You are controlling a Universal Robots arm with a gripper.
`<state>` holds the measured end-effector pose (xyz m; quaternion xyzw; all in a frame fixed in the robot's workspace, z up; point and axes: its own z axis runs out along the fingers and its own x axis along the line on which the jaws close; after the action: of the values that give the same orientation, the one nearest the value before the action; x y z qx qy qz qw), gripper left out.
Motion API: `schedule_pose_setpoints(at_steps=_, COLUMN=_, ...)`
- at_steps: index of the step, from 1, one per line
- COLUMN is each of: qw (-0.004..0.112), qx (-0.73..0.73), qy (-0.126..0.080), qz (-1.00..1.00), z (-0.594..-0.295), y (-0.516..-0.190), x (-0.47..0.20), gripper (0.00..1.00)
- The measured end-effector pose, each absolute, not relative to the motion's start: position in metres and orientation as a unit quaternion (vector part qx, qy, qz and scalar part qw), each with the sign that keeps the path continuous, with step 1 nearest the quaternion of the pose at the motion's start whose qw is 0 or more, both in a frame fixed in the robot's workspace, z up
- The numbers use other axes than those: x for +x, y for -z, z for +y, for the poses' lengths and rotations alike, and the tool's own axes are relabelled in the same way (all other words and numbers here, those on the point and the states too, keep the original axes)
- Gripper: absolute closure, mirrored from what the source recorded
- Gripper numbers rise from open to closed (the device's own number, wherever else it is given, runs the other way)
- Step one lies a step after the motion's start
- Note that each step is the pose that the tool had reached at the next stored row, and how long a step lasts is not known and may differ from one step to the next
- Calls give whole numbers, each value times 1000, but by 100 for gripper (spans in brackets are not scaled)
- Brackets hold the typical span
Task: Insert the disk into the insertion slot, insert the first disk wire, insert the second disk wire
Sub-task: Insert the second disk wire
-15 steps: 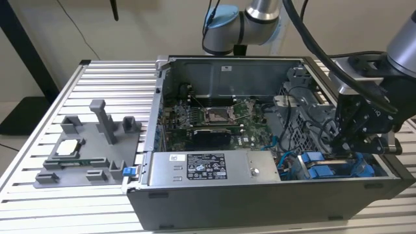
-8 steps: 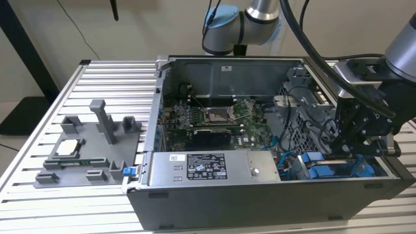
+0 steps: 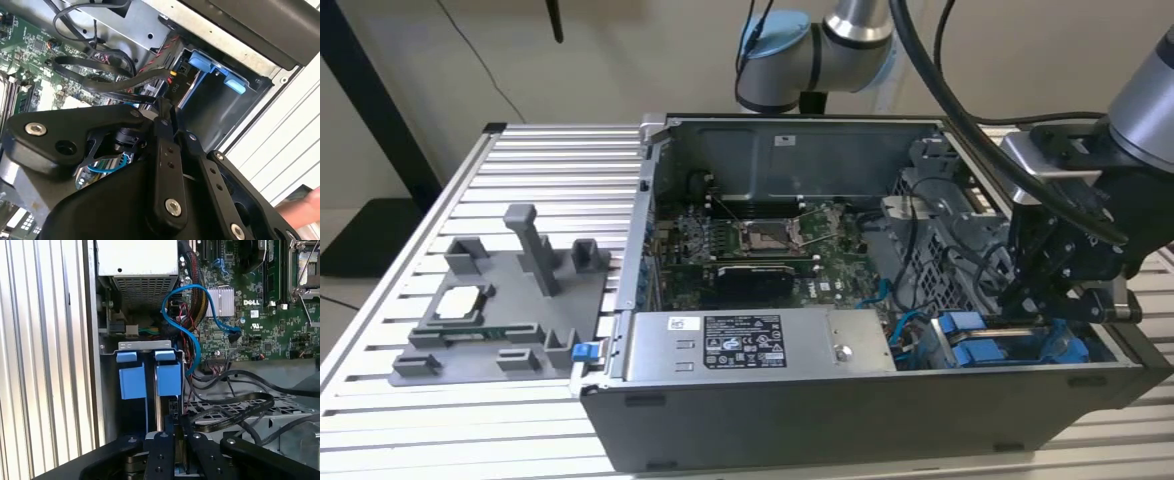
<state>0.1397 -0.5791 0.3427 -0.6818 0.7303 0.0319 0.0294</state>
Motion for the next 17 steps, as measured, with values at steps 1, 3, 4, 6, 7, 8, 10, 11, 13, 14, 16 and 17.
schedule_pose_setpoints(at_steps=1, qw=30, qx=-682, qy=-32, qz=730, z=-579, y=-342, x=140, gripper=100)
schedule_pose_setpoints(at_steps=3, qw=30, qx=-682, qy=-32, qz=730, z=-579, y=-342, x=140, gripper=100)
schedule_pose_setpoints(at_steps=4, qw=30, qx=-682, qy=-32, qz=730, z=-578, y=-342, x=140, gripper=100)
schedule_pose_setpoints(at_steps=6, qw=30, qx=-682, qy=-31, qz=730, z=-578, y=-342, x=140, gripper=100)
schedule_pose_setpoints(at_steps=7, qw=30, qx=-682, qy=-31, qz=730, z=-578, y=-342, x=139, gripper=100)
schedule_pose_setpoints(at_steps=8, qw=30, qx=-682, qy=-31, qz=730, z=-577, y=-342, x=139, gripper=100)
schedule_pose_setpoints(at_steps=10, qw=30, qx=-682, qy=-31, qz=730, z=-577, y=-342, x=139, gripper=100)
schedule_pose_setpoints(at_steps=11, qw=30, qx=-682, qy=-31, qz=730, z=-577, y=-342, x=139, gripper=100)
schedule_pose_setpoints(at_steps=13, qw=30, qx=-682, qy=-32, qz=730, z=-576, y=-341, x=138, gripper=100)
schedule_pose_setpoints(at_steps=14, qw=30, qx=-682, qy=-31, qz=730, z=-576, y=-341, x=138, gripper=100)
schedule_pose_setpoints(at_steps=16, qw=30, qx=-682, qy=-31, qz=730, z=-576, y=-340, x=138, gripper=100)
schedule_pose_setpoints(at_steps=17, qw=30, qx=-682, qy=-31, qz=730, z=-576, y=-339, x=138, gripper=100)
